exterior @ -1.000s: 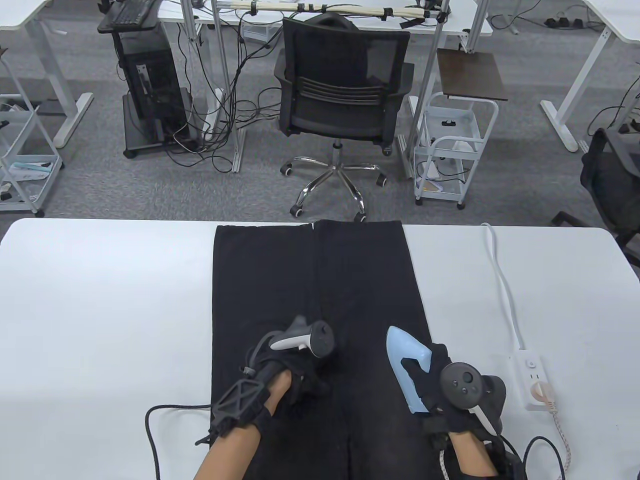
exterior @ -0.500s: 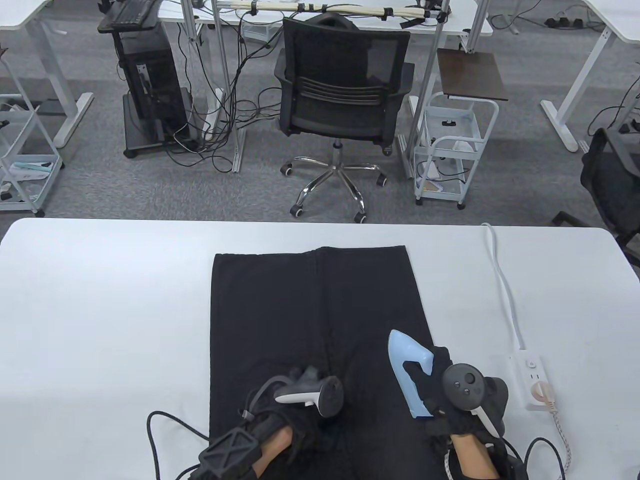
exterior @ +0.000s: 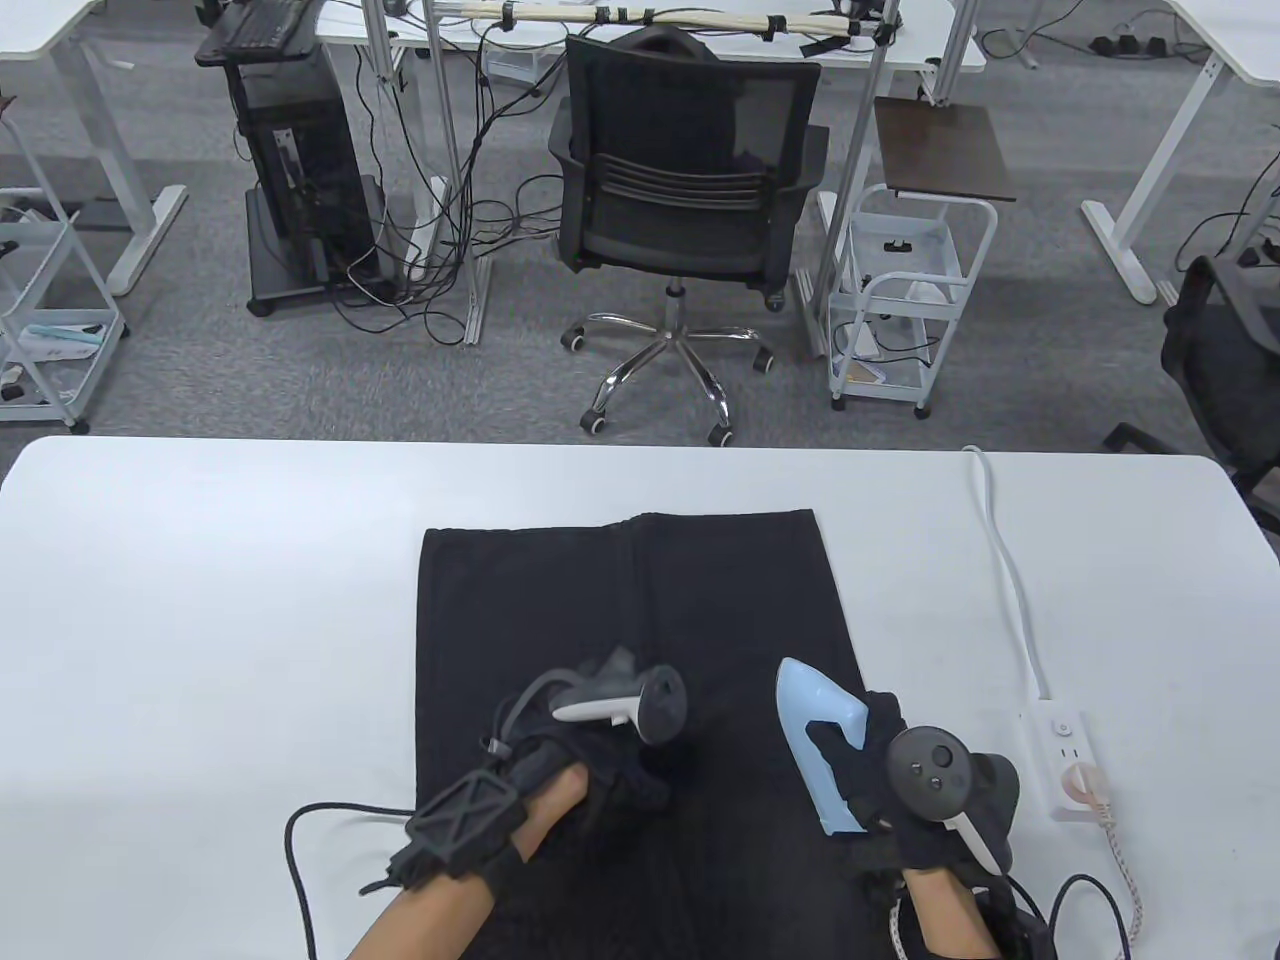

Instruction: Iron trousers with electric iron on table

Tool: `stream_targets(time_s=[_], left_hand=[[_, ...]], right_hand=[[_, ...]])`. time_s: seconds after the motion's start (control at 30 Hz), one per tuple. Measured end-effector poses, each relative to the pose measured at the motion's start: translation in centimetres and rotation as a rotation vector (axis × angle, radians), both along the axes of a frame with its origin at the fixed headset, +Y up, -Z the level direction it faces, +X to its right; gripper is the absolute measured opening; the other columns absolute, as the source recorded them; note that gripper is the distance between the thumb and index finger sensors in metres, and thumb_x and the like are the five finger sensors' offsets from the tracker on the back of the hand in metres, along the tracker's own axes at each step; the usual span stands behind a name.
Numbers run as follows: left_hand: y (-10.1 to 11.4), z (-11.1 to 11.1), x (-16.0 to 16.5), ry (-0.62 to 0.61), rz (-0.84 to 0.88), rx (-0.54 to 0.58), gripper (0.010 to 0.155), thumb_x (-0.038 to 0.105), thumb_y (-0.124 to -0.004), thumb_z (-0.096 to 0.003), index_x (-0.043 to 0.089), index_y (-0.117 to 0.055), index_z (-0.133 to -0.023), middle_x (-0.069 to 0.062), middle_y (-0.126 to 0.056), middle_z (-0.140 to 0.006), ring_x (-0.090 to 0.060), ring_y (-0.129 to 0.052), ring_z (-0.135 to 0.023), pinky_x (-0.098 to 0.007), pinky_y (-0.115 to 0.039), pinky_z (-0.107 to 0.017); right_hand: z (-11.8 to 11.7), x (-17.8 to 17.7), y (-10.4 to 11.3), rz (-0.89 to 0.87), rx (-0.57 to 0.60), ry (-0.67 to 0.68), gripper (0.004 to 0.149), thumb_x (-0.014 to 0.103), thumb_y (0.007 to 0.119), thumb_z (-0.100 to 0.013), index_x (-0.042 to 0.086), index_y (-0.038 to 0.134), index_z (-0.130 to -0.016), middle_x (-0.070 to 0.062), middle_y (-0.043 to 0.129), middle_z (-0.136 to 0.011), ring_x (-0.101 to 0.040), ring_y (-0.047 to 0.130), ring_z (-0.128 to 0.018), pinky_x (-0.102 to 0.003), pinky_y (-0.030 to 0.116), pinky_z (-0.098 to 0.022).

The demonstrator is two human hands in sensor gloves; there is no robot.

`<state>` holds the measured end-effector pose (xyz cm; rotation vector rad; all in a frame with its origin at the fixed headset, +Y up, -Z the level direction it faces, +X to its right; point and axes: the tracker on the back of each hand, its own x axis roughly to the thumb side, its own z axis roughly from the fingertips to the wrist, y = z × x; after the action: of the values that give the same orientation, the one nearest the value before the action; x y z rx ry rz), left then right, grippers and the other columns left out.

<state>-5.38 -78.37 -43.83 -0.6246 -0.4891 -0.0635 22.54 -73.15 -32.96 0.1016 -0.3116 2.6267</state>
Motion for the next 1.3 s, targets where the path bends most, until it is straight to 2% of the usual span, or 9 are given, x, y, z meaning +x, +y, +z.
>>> stream_targets(time_s=[0.13, 0.23, 0.3, 0.47, 0.6, 0.93, 1.03, 1.13, 1.3], left_hand=[[-2.1, -5.0, -0.6, 0.129, 0.046, -0.040, 0.104, 0.059, -0.079, -0.0489, 0.021, -0.008, -0.114, -0.026, 0.006, -0.115, -0.066, -0.009, -0.102, -0.083, -0.025, -0.064], [-3.3, -6.0, -0.7, 0.140, 0.057, -0.088, 0.103, 0.058, -0.078, -0.0455, 0.024, -0.007, -0.112, -0.022, 0.010, -0.113, -0.063, 0.001, -0.098, -0.083, -0.023, -0.064], [-3.2, -5.7, -0.6, 0.127, 0.039, -0.050, 0.102, 0.058, -0.078, -0.0457, 0.024, -0.010, -0.114, -0.022, 0.007, -0.115, -0.063, -0.002, -0.101, -0.083, -0.026, -0.065], [-3.3, -4.1, -0.1, 0.124, 0.026, -0.072, 0.102, 0.057, -0.076, -0.0463, 0.023, -0.007, -0.113, -0.023, 0.008, -0.114, -0.063, -0.001, -0.100, -0.084, -0.026, -0.065], [-3.4, -1.5, 0.5, 0.104, 0.012, -0.075, 0.103, 0.058, -0.075, -0.0461, 0.024, -0.005, -0.113, -0.024, 0.010, -0.114, -0.064, 0.001, -0.100, -0.085, -0.026, -0.064], [-3.7, 5.2, 1.5, 0.074, -0.011, -0.082, 0.105, 0.060, -0.072, -0.0461, 0.021, -0.001, -0.113, -0.026, 0.013, -0.113, -0.066, 0.002, -0.099, -0.085, -0.025, -0.064], [-3.8, 5.5, 1.3, 0.088, 0.030, -0.072, 0.105, 0.059, -0.072, -0.0463, 0.021, -0.002, -0.114, -0.026, 0.012, -0.114, -0.066, 0.002, -0.099, -0.085, -0.024, -0.064], [-3.9, 5.5, 1.1, 0.090, 0.055, -0.072, 0.105, 0.059, -0.073, -0.0466, 0.021, -0.002, -0.114, -0.026, 0.013, -0.113, -0.066, 0.004, -0.098, -0.085, -0.022, -0.063], [-3.9, 5.5, 1.0, 0.093, 0.060, -0.073, 0.105, 0.059, -0.073, -0.0471, 0.022, -0.002, -0.114, -0.025, 0.013, -0.114, -0.065, 0.004, -0.098, -0.085, -0.021, -0.063]], right_hand=[[0.0, 0.2, 0.0, -0.003, -0.002, -0.004, 0.051, 0.048, 0.078, -0.052, 0.006, 0.071, -0.080, 0.007, 0.092, -0.045, -0.010, 0.100, -0.030, -0.040, 0.092, -0.028], [-0.1, 0.3, -0.1, 0.001, -0.008, -0.010, 0.051, 0.048, 0.079, -0.052, 0.006, 0.071, -0.080, 0.007, 0.092, -0.045, -0.010, 0.100, -0.030, -0.040, 0.092, -0.028], [-0.3, 0.3, -0.1, 0.008, -0.015, -0.007, 0.051, 0.048, 0.078, -0.052, 0.006, 0.071, -0.080, 0.007, 0.092, -0.045, -0.010, 0.100, -0.030, -0.040, 0.092, -0.028], [-0.5, -0.2, -0.6, 0.040, -0.055, 0.020, 0.051, 0.048, 0.078, -0.052, 0.006, 0.071, -0.080, 0.007, 0.092, -0.045, -0.010, 0.100, -0.030, -0.040, 0.092, -0.028], [-0.4, -0.7, -0.6, 0.076, -0.107, 0.070, 0.051, 0.048, 0.079, -0.052, 0.006, 0.071, -0.080, 0.006, 0.092, -0.046, -0.010, 0.100, -0.030, -0.040, 0.091, -0.028], [0.4, -6.2, -2.8, 0.438, -0.466, 0.375, 0.052, 0.048, 0.078, -0.054, 0.005, 0.069, -0.083, 0.005, 0.091, -0.048, -0.011, 0.098, -0.031, -0.040, 0.090, -0.030], [0.5, -7.6, -3.1, 0.560, -0.446, 0.331, 0.053, 0.048, 0.077, -0.053, 0.005, 0.068, -0.084, 0.006, 0.091, -0.048, -0.010, 0.098, -0.032, -0.040, 0.090, -0.030], [-0.4, -7.6, -3.2, 0.510, -0.430, 0.280, 0.054, 0.048, 0.078, -0.053, 0.005, 0.069, -0.084, 0.006, 0.091, -0.047, -0.010, 0.098, -0.031, -0.040, 0.090, -0.030], [-4.1, -8.3, -3.1, 0.543, -0.443, 0.220, 0.054, 0.046, 0.076, -0.052, 0.004, 0.067, -0.085, 0.006, 0.089, -0.049, -0.011, 0.097, -0.032, -0.041, 0.090, -0.031]])
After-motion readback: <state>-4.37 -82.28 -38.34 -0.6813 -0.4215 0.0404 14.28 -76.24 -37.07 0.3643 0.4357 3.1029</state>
